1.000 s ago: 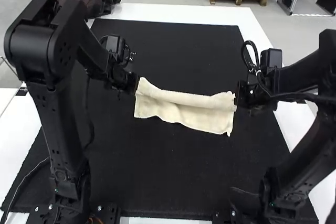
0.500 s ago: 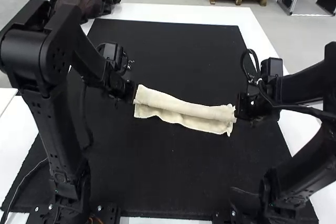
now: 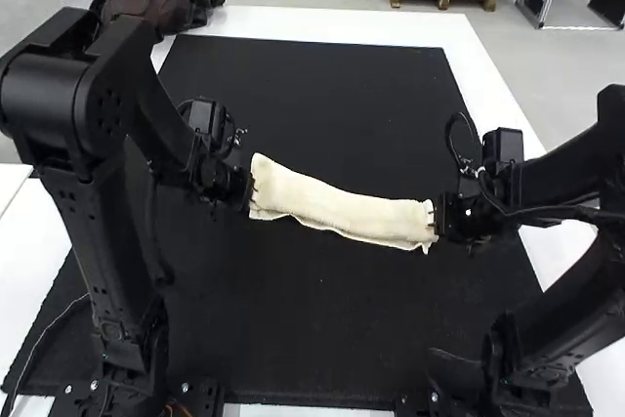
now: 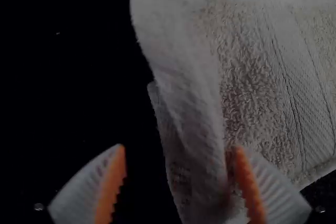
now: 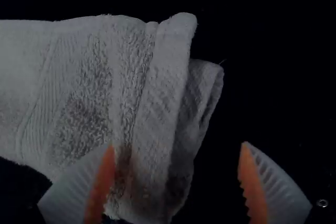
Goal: Fold the towel.
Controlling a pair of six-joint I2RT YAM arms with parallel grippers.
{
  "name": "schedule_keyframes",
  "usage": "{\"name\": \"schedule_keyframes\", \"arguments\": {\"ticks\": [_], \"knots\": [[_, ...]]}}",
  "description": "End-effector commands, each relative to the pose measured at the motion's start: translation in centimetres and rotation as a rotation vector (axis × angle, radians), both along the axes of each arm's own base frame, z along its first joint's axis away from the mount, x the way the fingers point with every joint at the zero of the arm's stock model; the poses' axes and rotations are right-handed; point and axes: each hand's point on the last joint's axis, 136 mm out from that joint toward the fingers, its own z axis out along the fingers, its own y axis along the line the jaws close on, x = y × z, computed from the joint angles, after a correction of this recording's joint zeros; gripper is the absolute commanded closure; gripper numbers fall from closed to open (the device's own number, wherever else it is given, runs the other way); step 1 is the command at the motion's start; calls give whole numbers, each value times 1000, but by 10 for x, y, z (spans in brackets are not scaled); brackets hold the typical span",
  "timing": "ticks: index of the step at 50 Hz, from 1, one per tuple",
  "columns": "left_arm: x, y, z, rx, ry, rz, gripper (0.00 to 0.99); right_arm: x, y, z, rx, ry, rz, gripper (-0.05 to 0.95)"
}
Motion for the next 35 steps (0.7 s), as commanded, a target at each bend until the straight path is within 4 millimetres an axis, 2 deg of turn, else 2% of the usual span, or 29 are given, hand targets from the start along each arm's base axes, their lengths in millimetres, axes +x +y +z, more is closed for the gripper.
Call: {"name": "schedule_keyframes", "arguments": {"ticks": [1,2,3,6,10,13,27,35], "knots": [[0,5,3,21,-19,8,98,5,-10,5,-30,-25,-22,216],[0,6,2,22,-17,11,34,5,-9,5,-29,-25,-22,200],[0,7,3,24,-20,15,16,6,-9,6,-28,-25,-21,169],[2,8,4,23,-29,18,16,6,-8,6,-24,-26,-18,85],[3,10,6,19,-39,26,16,5,-7,6,-15,-25,-12,75],[5,12,8,13,-48,38,18,5,-5,7,-10,-27,-5,8],[13,21,18,-10,-83,88,23,9,-1,8,-10,-43,9,7],[14,29,18,12,-88,113,26,10,0,0,-9,-29,13,7]]}}
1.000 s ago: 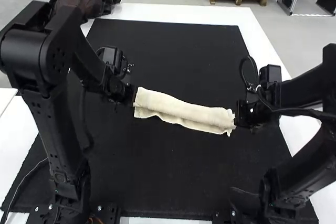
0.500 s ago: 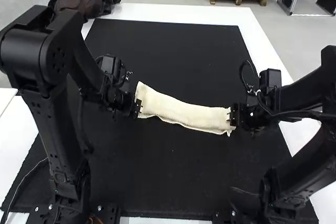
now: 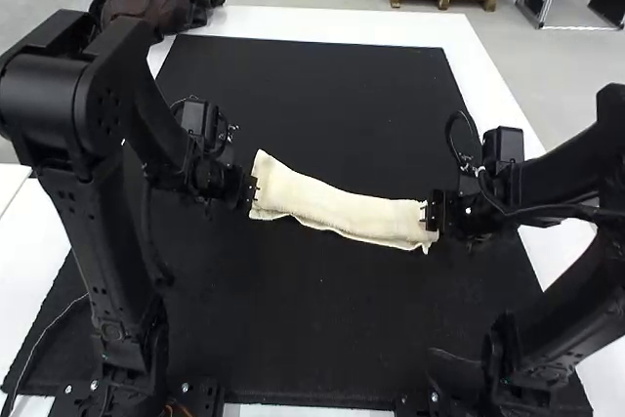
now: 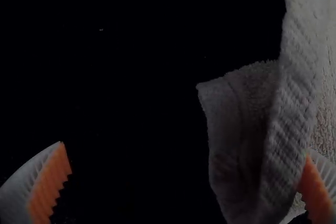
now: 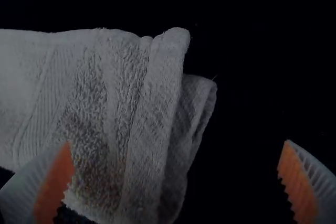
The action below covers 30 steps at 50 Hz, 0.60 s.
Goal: Fold the towel.
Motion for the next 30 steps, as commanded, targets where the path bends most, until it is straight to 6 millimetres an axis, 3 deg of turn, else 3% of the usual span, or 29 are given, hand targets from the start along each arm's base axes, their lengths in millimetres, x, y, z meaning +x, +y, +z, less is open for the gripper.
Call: {"name": "schedule_keyframes", "arguments": {"ticks": [1,20,30], "knots": [[5,11,12,14,-40,43,26,5,1,-3,3,0,10,7],[15,50,20,59,-86,165,26,7,1,-22,7,33,11,7],[17,55,27,46,-105,186,26,12,2,-25,7,24,11,7]]}}
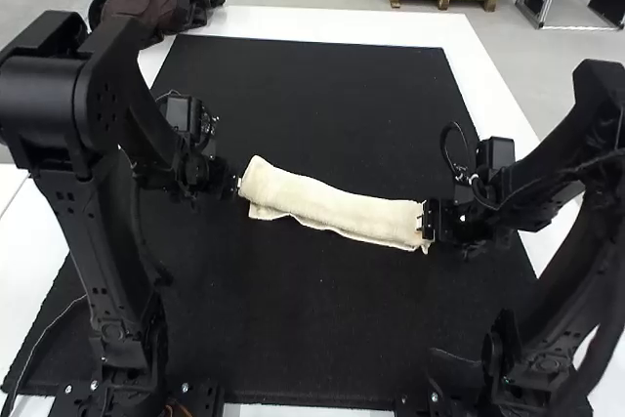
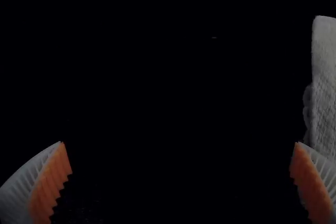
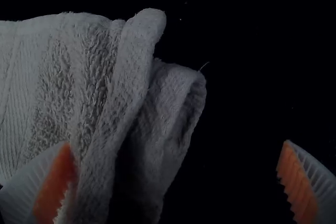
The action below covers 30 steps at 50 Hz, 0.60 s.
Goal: Fold the towel.
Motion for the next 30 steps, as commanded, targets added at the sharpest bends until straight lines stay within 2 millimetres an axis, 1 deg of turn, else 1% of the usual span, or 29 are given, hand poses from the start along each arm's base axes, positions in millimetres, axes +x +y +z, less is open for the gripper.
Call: {"name": "schedule_keyframes", "arguments": {"ticks": [1,5,10,11,16,22,24,28,30], "knots": [[4,4,17,-8,-51,29,26,7,2,2,4,-18,11,7],[6,4,25,-33,-72,46,26,8,2,0,5,-15,11,7],[11,6,41,-58,-122,69,26,10,3,-2,5,-9,14,7],[13,7,47,-61,-141,74,26,10,5,-2,8,-9,18,7],[15,13,61,-70,-182,93,26,12,8,-3,9,-11,24,7],[13,22,65,-66,-192,114,26,15,14,0,16,-17,34,7],[12,24,64,-66,-185,120,26,17,15,2,18,-21,32,7],[10,28,60,-62,-168,127,26,16,17,5,19,2,36,7],[9,30,60,-62,-165,132,26,17,16,11,18,2,36,7]]}}
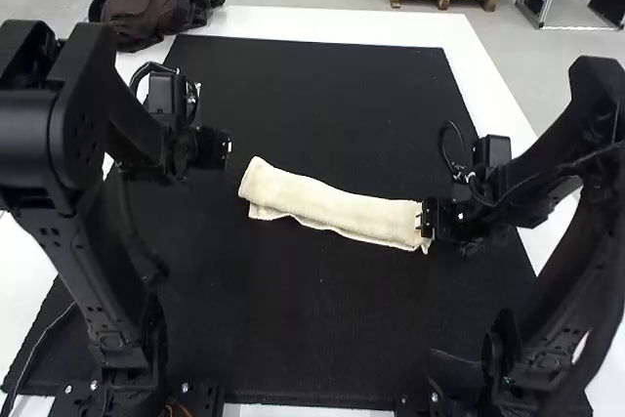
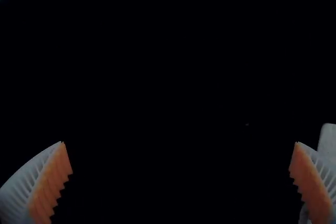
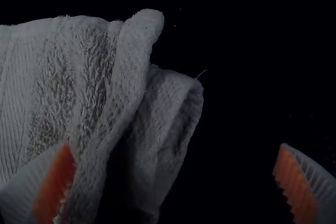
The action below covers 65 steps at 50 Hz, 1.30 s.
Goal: Fold the towel.
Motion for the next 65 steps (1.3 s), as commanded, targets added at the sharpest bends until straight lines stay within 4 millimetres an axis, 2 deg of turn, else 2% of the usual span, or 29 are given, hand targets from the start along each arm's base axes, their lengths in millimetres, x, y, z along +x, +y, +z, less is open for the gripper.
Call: {"name": "schedule_keyframes", "arguments": {"ticks": [1,7,12,29,50,65], "knots": [[-2,7,4,-6,-10,24,26,13,14,16,35,-23,42,7],[-3,13,4,-6,-13,39,26,19,15,34,41,-74,30,7],[-3,15,3,-6,-12,42,26,19,15,37,37,-80,26,8],[-4,15,2,-3,-9,38,26,12,14,24,38,-49,20,8],[-6,14,-1,-6,-3,34,26,15,37,13,58,-31,58,8],[-8,13,-3,-6,8,33,26,15,31,9,40,-26,40,8]]}}
